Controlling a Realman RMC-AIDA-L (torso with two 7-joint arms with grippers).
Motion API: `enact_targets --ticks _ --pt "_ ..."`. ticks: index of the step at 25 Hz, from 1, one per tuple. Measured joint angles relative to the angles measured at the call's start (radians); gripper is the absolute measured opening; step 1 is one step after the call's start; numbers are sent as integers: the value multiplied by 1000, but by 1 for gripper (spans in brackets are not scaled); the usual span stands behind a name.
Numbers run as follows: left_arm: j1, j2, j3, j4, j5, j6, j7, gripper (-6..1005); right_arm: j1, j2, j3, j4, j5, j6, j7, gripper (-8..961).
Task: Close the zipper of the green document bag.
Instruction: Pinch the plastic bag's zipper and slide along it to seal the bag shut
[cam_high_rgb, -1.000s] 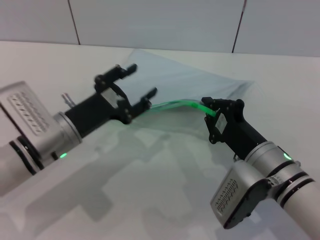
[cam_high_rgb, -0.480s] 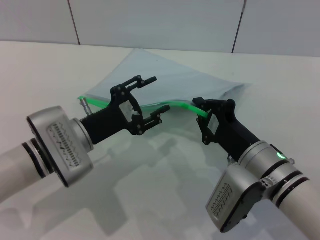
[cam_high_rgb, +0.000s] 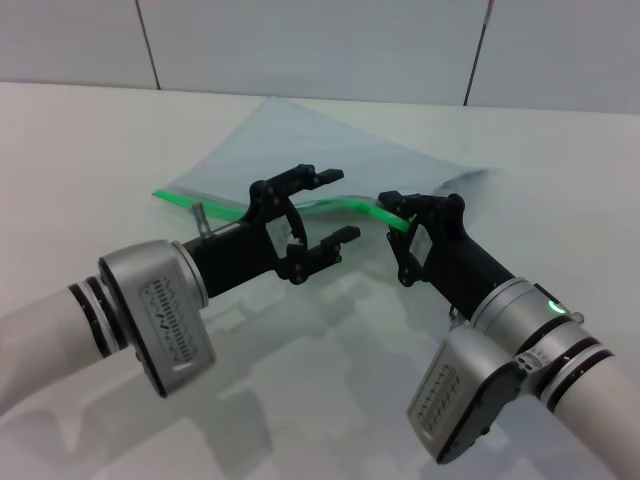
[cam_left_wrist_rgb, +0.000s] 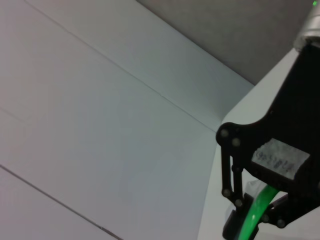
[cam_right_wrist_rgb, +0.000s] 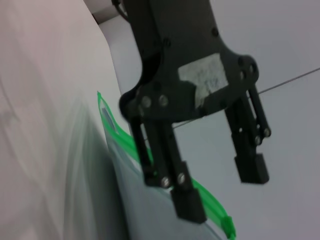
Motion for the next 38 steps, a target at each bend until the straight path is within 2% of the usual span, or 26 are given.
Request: enact_targets --ticks 15,18,38 --pt "-2 -4 0 -9 3 1 147 596 0 2 0 -5 -47 -1 7 49" --pt "-2 -4 0 -9 3 2 153 412 1 2 0 -5 -48 -1 7 49" --pt "-1 -4 0 -9 10 2 203 273 1 2 0 -6 -48 21 1 49"
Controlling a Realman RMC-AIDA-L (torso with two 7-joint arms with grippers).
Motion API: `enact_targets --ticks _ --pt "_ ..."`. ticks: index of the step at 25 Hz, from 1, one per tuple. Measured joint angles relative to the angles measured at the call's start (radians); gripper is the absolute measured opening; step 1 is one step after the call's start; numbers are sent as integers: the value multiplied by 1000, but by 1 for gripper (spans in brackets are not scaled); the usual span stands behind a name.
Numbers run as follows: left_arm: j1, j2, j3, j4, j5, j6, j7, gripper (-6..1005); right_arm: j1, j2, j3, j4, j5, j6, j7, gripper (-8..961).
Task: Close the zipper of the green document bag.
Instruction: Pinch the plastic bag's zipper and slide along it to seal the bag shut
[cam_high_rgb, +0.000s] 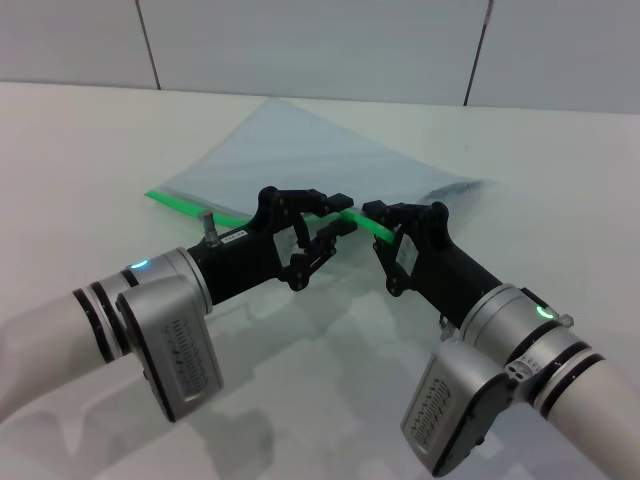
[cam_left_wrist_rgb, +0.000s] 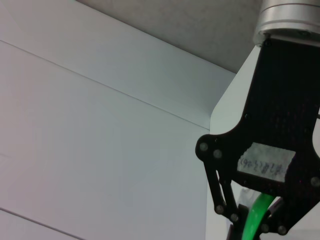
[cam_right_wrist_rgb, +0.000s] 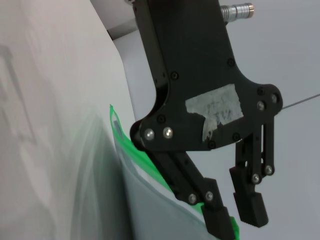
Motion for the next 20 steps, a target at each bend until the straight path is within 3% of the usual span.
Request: enact_targets --ticks 10,20 --pt "1 0 0 0 2 -4 0 177 -1 0 0 0 -26 1 -1 50" --pt "2 0 0 0 2 -8 0 174 -2 0 0 0 -45 -6 0 50"
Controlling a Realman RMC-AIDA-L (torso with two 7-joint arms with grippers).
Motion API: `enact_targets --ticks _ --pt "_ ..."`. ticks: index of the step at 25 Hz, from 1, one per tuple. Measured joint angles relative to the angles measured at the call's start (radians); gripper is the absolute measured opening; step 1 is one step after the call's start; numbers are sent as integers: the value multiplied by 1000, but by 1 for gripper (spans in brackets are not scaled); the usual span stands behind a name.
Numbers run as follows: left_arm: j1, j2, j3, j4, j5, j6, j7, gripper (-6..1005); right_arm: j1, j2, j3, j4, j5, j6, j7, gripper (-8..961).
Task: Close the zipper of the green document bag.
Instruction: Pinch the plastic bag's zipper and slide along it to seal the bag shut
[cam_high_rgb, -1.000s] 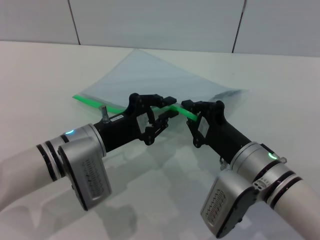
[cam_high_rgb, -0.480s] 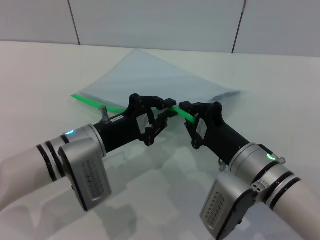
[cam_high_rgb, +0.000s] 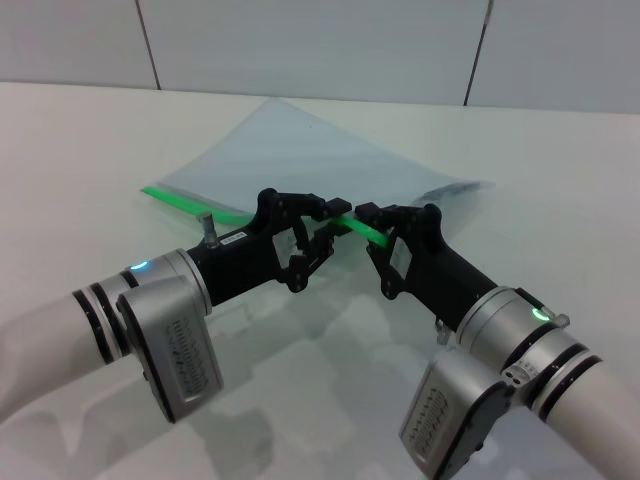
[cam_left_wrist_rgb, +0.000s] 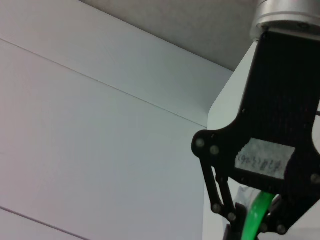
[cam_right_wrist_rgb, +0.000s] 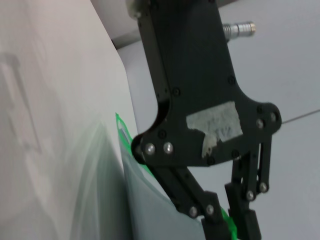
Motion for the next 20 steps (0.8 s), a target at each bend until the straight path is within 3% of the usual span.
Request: enact_targets --ticks 12,20 --pt "-1 0 0 -16 0 0 -1 171 -1 0 0 4 -20 -2 6 50" --pt "-1 1 -1 -18 0 0 -1 87 0 0 0 5 -20 -2 7 50"
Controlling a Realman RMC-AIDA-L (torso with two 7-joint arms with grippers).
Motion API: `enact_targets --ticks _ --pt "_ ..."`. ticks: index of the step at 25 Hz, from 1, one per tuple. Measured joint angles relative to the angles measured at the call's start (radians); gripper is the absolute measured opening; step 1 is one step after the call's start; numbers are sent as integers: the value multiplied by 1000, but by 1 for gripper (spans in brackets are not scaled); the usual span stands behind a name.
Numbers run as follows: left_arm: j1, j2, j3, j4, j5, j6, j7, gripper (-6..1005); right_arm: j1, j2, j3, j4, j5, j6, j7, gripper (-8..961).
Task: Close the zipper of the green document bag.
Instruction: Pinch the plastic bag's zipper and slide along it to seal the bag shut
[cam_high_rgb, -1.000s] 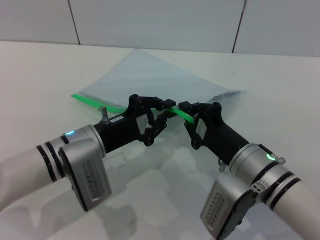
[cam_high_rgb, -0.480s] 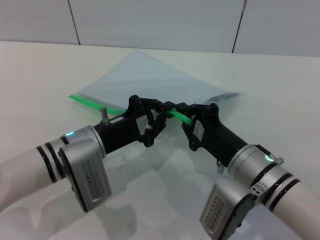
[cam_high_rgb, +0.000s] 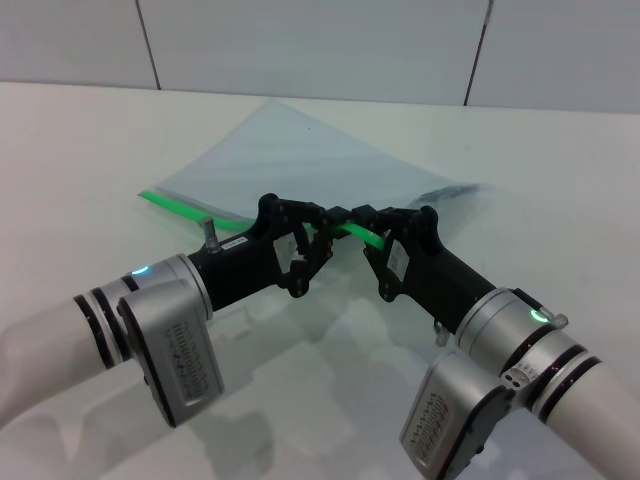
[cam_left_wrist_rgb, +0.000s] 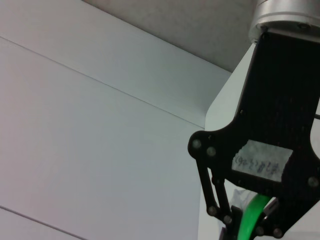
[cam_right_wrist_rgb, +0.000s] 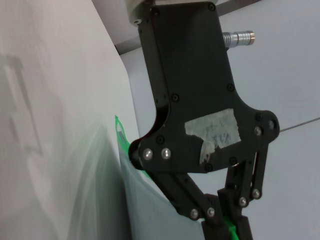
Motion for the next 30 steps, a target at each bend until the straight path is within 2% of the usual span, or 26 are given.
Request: enact_targets --ticks 15,25,30 --pt "33 5 -12 2 -53 -1 1 110 -16 -3 4 17 7 -28 23 51" --pt "85 8 -15 13 -163 8 1 135 -39 -5 13 75 20 -110 106 51" --pt "111 9 -14 13 -226 12 1 147 -46 -5 13 103 101 -153 121 51"
